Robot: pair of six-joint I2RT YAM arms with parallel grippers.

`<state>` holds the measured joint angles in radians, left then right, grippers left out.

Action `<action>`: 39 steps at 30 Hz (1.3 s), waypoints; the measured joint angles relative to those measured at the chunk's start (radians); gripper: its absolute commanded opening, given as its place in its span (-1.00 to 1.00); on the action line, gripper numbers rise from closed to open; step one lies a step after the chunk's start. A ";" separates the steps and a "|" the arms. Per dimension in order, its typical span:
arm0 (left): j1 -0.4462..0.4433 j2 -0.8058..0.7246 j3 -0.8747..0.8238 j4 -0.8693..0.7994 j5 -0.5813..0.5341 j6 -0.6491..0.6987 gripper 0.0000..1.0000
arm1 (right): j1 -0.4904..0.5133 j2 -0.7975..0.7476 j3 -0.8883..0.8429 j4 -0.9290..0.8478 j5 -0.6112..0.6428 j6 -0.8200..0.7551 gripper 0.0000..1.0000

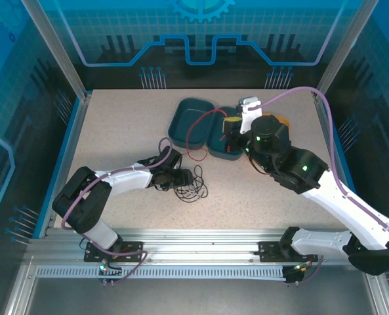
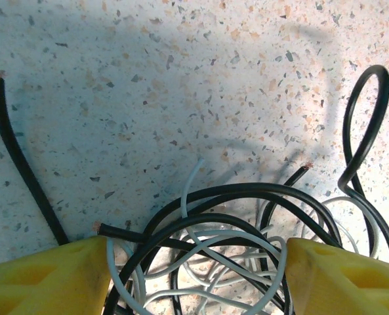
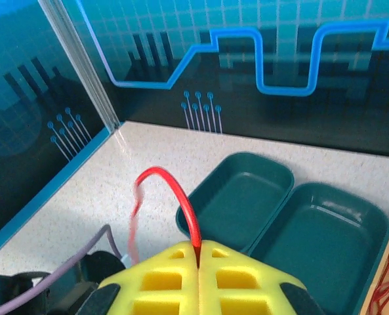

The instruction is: Untangle the cables

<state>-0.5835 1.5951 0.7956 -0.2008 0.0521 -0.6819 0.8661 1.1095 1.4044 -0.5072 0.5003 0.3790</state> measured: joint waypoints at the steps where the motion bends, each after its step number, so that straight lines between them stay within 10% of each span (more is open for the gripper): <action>1: 0.000 -0.002 0.000 0.000 0.001 0.000 0.41 | 0.000 -0.001 0.017 -0.007 0.006 -0.009 -1.00; 14: 0.000 -0.140 -0.013 -0.034 0.035 0.000 0.98 | -0.039 -0.013 0.143 -0.169 0.196 -0.066 -1.00; 39: 0.025 -0.356 0.061 -0.135 -0.082 0.040 0.98 | -0.607 -0.007 0.084 -0.142 0.153 -0.190 -1.00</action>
<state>-0.5587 1.2388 0.8562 -0.3363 -0.0296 -0.6415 0.2592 1.1027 1.4879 -0.6487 0.6529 0.1886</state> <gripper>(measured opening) 0.992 0.062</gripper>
